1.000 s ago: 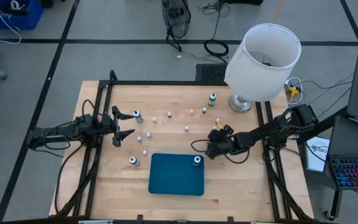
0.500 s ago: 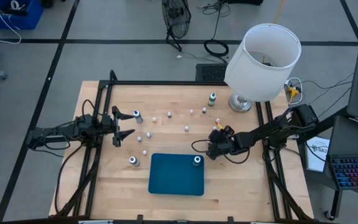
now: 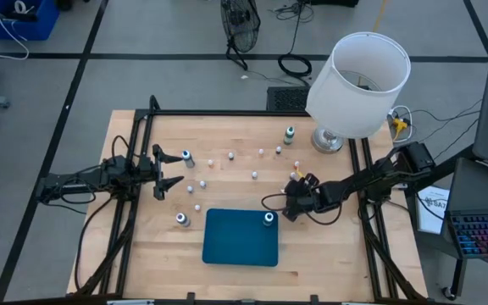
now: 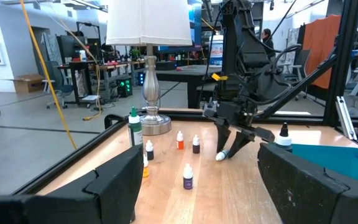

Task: Pick & Place food coloring
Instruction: Put the green food coloring bottle into the blue container

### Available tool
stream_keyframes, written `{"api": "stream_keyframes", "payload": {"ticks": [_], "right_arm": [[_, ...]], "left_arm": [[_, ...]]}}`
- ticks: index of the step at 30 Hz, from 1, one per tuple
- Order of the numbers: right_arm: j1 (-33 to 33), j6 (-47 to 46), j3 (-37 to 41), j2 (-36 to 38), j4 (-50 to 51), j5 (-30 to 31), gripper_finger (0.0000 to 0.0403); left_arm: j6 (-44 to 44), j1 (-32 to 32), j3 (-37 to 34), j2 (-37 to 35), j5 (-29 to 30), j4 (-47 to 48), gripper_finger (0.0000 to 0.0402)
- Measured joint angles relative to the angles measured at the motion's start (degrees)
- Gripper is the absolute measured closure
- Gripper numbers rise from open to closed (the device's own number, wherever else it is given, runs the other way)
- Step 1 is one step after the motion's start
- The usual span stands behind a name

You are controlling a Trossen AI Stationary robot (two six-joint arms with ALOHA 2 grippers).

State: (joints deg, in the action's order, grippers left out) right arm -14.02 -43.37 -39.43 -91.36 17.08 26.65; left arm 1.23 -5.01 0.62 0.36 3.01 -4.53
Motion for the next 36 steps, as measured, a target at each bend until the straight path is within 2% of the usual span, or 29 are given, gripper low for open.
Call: {"api": "stream_keyframes", "payload": {"ticks": [5, 16, 24, 31, 36], "right_arm": [[0.0, 3.0, 2.2, 0.0, -3.1, 0.3, 0.036], [-3.4, 10.2, 2.5, 2.6, -8.4, 1.5, 0.036], [-9.0, 13.2, 2.1, 14.6, -8.0, 5.0, 0.036], [-13.6, 13.8, 2.1, 25.7, -1.7, 10.9, 0.036], [-15.9, 16.2, 2.1, 29.0, -3.0, 11.0, 0.036]], "left_arm": [[0.0, 0.0, 0.0, 0.0, 0.0, 0.0, 0.0091], [0.0, 0.0, 0.0, 0.0, 0.0, 0.0, 0.0092], [0.0, 0.0, 0.0, 0.0, 0.0, 0.0, 0.0091], [0.0, 0.0, 0.0, 0.0, 0.0, 0.0, 0.0091], [0.0, 0.0, 0.0, 0.0, 0.0, 0.0, 0.0091]]}}
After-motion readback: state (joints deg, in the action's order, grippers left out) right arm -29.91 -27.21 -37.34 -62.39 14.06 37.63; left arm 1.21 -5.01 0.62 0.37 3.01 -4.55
